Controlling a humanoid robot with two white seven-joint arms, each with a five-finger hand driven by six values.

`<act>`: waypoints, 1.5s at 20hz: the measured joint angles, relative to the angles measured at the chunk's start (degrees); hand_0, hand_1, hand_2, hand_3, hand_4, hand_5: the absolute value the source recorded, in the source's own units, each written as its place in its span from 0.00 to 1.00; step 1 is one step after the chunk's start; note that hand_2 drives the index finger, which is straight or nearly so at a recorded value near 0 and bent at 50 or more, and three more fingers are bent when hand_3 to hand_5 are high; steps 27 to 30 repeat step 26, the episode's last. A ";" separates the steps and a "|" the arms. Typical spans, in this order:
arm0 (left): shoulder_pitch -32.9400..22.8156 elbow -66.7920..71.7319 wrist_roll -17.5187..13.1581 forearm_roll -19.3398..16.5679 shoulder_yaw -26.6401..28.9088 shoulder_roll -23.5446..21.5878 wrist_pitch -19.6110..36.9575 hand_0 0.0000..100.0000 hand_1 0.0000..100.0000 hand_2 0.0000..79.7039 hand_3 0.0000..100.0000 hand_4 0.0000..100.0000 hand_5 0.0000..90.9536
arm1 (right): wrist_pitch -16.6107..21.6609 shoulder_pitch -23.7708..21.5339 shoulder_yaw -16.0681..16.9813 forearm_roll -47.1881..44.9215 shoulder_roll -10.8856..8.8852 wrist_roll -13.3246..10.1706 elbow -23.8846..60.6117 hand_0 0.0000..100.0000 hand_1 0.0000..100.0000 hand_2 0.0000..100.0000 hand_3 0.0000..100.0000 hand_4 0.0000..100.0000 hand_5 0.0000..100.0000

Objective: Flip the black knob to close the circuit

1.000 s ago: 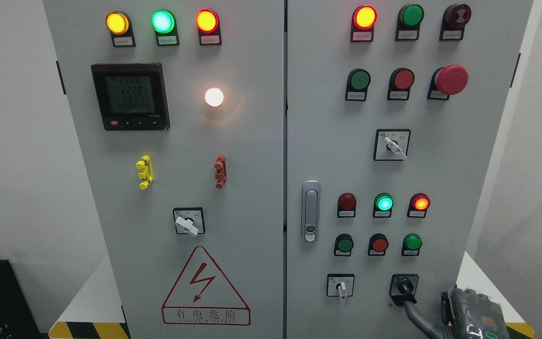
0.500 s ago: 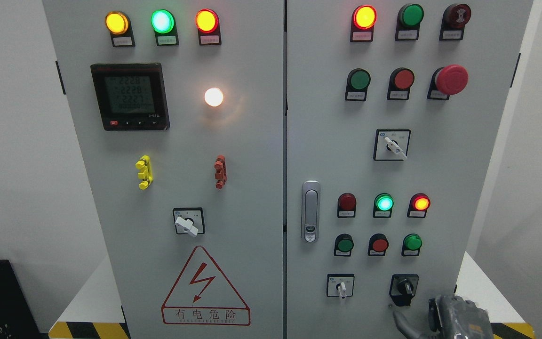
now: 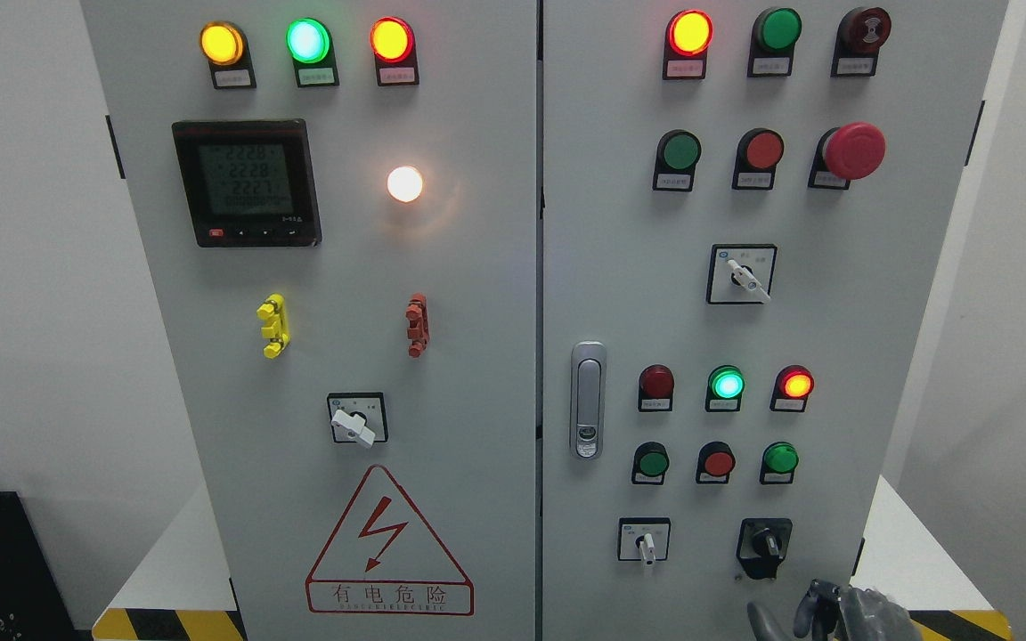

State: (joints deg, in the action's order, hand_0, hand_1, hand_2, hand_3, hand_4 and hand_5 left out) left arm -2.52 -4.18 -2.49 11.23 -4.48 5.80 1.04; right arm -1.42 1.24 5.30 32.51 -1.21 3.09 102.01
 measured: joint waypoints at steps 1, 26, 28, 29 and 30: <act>-0.01 0.00 0.00 0.00 0.00 0.00 0.00 0.12 0.56 0.00 0.00 0.00 0.00 | 0.37 -1.15 0.55 -4.97 0.28 1.96 0.84 0.00 0.11 0.03 0.13 0.06 0.00; 0.03 0.00 0.00 0.00 0.00 0.00 -0.01 0.12 0.56 0.00 0.00 0.00 0.00 | 6.48 -18.22 11.05 -47.70 2.79 21.51 9.37 0.00 0.03 0.00 0.00 0.00 0.00; 0.03 0.00 0.00 0.00 0.00 0.00 -0.01 0.12 0.56 0.00 0.00 0.00 0.00 | 6.48 -18.22 11.05 -47.70 2.79 21.51 9.37 0.00 0.03 0.00 0.00 0.00 0.00; 0.03 0.00 0.00 0.00 0.00 0.00 -0.01 0.12 0.56 0.00 0.00 0.00 0.00 | 6.48 -18.22 11.05 -47.70 2.79 21.51 9.37 0.00 0.03 0.00 0.00 0.00 0.00; 0.03 0.00 0.00 0.00 0.00 0.00 -0.01 0.12 0.56 0.00 0.00 0.00 0.00 | 6.48 -18.22 11.05 -47.70 2.79 21.51 9.37 0.00 0.03 0.00 0.00 0.00 0.00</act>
